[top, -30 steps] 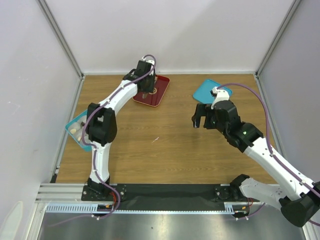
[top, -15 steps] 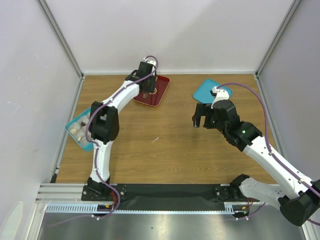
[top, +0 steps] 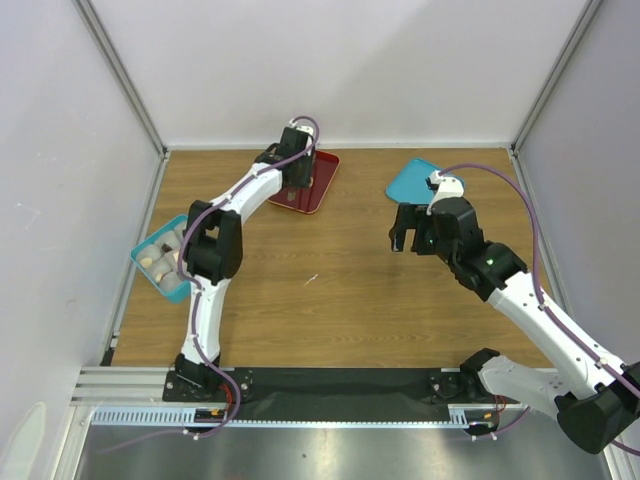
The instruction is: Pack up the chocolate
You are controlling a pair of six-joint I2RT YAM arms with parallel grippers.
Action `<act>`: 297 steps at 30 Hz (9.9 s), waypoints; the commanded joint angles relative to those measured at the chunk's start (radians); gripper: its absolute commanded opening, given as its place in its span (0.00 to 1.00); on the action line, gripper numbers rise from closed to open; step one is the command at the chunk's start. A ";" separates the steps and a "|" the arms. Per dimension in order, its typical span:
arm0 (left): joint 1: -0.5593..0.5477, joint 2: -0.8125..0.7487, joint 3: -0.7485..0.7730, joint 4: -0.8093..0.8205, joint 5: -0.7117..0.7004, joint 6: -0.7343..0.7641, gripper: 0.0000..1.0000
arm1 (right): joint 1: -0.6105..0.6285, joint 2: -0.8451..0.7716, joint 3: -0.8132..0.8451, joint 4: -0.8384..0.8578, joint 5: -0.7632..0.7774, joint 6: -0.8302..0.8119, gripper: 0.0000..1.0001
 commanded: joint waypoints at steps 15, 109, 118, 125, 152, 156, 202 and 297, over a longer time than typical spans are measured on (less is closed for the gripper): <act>0.002 0.064 0.106 0.021 0.007 0.014 0.45 | -0.036 -0.017 0.002 0.040 -0.020 -0.019 1.00; 0.295 -1.421 -0.957 -0.790 -0.260 -0.543 0.37 | 0.260 -0.264 -0.054 -0.006 -0.014 -0.023 1.00; 0.326 -1.387 -1.022 -0.716 -0.249 -0.534 0.37 | 0.271 -0.264 -0.051 -0.020 -0.003 -0.026 1.00; 0.332 -1.384 -1.023 -0.707 -0.240 -0.526 0.39 | 0.273 -0.271 -0.050 -0.017 0.003 -0.026 1.00; 0.333 -1.410 -0.970 -0.739 -0.263 -0.531 0.46 | 0.271 -0.260 -0.059 0.002 0.017 -0.036 1.00; 0.333 -1.407 -0.840 -0.723 -0.251 -0.466 0.42 | 0.251 -0.241 -0.053 0.003 -0.007 -0.020 1.00; -0.417 -0.798 -1.142 0.140 -0.163 -0.630 0.58 | 0.021 -0.053 0.208 -0.248 -0.084 0.121 0.99; 0.031 -1.235 -0.777 -0.006 0.479 -0.346 0.96 | -0.270 0.917 0.733 0.153 -0.478 0.104 0.00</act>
